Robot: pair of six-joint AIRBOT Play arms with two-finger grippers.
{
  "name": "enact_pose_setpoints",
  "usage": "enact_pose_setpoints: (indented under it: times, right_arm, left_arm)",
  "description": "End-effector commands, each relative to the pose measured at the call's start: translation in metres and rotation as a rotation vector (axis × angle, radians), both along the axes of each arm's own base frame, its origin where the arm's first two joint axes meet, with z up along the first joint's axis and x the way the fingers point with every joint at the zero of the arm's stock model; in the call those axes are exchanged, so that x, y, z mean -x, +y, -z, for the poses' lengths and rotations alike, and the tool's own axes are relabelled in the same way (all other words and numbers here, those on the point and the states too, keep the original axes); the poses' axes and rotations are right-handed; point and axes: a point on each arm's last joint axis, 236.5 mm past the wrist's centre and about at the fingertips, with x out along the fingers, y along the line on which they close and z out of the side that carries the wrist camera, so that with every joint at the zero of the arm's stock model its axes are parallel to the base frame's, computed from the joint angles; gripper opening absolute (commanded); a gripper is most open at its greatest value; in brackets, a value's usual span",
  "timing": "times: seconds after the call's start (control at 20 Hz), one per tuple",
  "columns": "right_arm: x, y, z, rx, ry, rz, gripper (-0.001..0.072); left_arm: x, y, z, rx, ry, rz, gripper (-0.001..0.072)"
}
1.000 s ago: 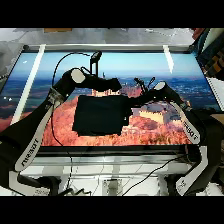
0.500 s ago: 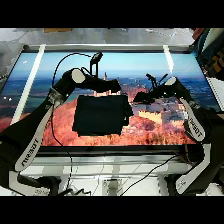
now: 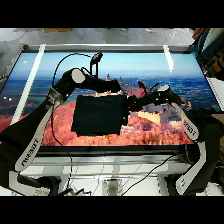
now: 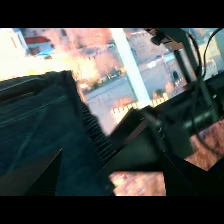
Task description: Fold the clothes and pants, and hang the long-sleeved shirts on hangers.
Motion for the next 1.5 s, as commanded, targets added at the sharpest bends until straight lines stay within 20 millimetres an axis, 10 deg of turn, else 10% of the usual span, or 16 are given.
enact_pose_setpoints:
  times: [0.0,0.4,0.5,0.6,0.8,0.95,1.15,1.45]
  right_arm:
    - [0.006,0.04,0.006,0.01,-0.057,-0.029,0.0711]
    - [0.035,0.103,0.047,0.228,-0.073,-0.045,0.0662]
    - [0.04,0.12,0.049,0.233,-0.1,-0.051,0.0509]
    - [0.036,0.135,0.048,0.232,-0.145,-0.023,0.0074]
    - [0.01,0.127,0.018,0.221,-0.23,0.025,0.0033]
    - [-0.026,0.07,-0.041,0.228,-0.323,0.089,0.0033]
    - [-0.052,-0.053,-0.157,0.238,-0.423,0.303,0.0032]
    - [0.022,-0.274,-0.277,0.515,-0.494,0.745,0.0032]
  left_arm:
    - [0.005,0.001,0.002,-0.009,0.018,0.014,0.0703]
    - [0.0,0.018,0.007,-0.056,-0.012,0.045,0.0703]
    - [-0.013,0.035,0.002,-0.052,-0.023,0.004,0.0703]
    - [-0.025,0.056,-0.005,-0.048,-0.034,-0.04,0.0703]
    - [-0.048,0.118,-0.029,-0.081,-0.096,-0.149,0.0703]
    - [-0.051,0.165,-0.063,-0.136,-0.18,-0.218,0.0703]
    - [-0.03,0.197,-0.124,-0.181,-0.307,-0.256,0.0703]
    - [0.012,0.211,-0.204,-0.182,-0.487,-0.288,0.0703]
